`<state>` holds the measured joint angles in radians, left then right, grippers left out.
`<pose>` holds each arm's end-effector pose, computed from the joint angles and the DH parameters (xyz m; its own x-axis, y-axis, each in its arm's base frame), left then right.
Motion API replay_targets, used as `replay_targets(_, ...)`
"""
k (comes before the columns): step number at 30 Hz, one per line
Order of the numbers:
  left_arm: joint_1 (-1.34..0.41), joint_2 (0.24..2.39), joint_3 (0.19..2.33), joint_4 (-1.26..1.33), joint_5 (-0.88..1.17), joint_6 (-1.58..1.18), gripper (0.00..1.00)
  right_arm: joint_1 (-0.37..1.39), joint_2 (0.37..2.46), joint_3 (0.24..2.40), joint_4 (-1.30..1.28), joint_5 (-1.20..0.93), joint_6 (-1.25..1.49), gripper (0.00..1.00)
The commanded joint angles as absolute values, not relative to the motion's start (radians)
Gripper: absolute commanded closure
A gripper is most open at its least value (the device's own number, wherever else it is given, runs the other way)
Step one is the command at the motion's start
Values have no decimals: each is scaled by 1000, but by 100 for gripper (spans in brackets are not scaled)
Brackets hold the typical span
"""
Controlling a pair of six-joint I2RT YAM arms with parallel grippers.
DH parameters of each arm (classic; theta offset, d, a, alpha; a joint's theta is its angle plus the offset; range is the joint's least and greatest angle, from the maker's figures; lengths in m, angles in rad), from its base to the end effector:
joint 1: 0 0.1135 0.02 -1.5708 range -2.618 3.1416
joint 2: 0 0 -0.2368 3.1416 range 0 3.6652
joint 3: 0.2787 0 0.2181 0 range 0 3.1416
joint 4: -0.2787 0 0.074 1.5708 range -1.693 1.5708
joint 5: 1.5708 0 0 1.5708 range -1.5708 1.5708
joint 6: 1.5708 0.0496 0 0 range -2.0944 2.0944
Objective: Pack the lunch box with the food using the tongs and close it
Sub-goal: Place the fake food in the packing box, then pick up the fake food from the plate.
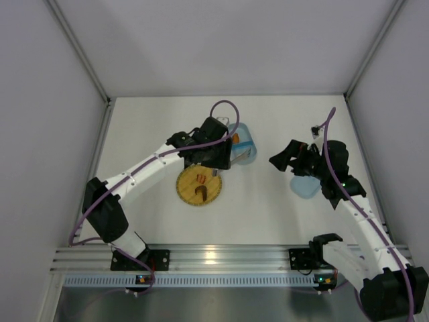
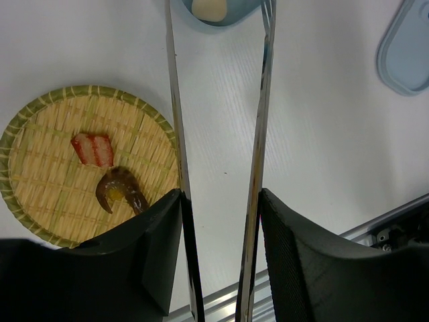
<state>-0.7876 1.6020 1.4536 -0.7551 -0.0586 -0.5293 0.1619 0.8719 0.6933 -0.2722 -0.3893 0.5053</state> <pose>0.2279 -0.2248 0.2815 -0.8227 0.1119 -0.5574 0.3087 0.9112 -0.2728 0.1870 0.0496 0.2643 -0.6116 0.3539 -0.7076 -0.2174 0.7848 0.5804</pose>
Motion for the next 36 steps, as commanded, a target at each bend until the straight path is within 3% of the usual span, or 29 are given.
replay_targets(1, -792, 1563, 1470, -706, -57, -522, 46, 175, 868, 713, -232, -385, 488, 1)
replay_targets(13, -792, 1338, 1365, -844, -196, -566, 47, 175, 862, 712, -235, -383, 489, 1)
replay_targets(23, -793, 1112, 1138, -942, -222, -673, 48, 175, 859, 701, -225, -388, 502, 0)
replay_targets(36, -793, 1088, 1032, -945, -186, -692, 49, 175, 868, 690, -203, -400, 514, 1)
